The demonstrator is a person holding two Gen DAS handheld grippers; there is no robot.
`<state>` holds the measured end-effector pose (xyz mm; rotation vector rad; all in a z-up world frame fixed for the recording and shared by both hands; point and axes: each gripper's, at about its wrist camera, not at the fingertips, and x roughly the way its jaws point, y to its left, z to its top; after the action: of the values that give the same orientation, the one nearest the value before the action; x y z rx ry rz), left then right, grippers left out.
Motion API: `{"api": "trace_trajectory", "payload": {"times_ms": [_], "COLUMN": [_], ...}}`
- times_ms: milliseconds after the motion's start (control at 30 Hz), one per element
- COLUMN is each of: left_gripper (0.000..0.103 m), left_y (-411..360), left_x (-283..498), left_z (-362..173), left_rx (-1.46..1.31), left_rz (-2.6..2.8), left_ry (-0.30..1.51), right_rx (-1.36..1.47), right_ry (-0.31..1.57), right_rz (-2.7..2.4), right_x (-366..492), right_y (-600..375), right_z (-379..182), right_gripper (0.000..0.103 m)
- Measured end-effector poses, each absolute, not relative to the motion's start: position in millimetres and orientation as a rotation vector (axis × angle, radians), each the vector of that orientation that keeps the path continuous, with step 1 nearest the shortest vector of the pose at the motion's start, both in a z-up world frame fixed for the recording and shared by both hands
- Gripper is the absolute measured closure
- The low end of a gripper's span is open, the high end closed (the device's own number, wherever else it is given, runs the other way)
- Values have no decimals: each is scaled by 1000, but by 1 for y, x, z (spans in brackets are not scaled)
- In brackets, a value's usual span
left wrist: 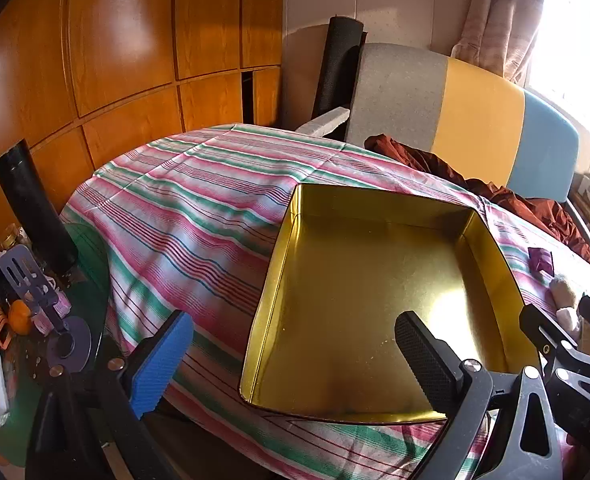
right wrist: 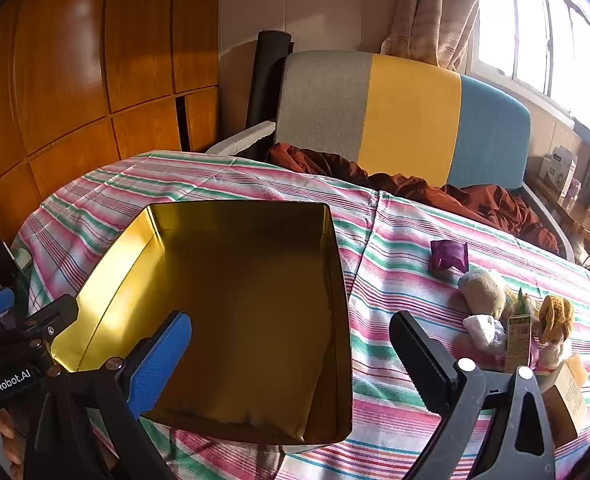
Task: Organize objects
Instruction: 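Move both tools from the gold tray toward the pile of items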
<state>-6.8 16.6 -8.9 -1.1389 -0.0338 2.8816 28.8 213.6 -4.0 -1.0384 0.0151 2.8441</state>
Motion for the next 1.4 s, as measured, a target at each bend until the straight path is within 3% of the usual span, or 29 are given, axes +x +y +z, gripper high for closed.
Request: {"api": "trace_trajectory", "payload": {"times_ms": [1000, 1400], "left_gripper": [0, 0], "left_y": [68, 126], "left_x": [-8, -1], "left_z": [-15, -8], "left_rx": [-1146, -1097], "left_rz": [2617, 2377], "left_ry": [119, 190], "right_rx": [-1010, -954], "right_ry": [91, 316], "right_rz": [2766, 2623], "right_x": [40, 76], "right_y": [271, 381], "right_z": [-5, 9], "right_gripper": [1, 1]}}
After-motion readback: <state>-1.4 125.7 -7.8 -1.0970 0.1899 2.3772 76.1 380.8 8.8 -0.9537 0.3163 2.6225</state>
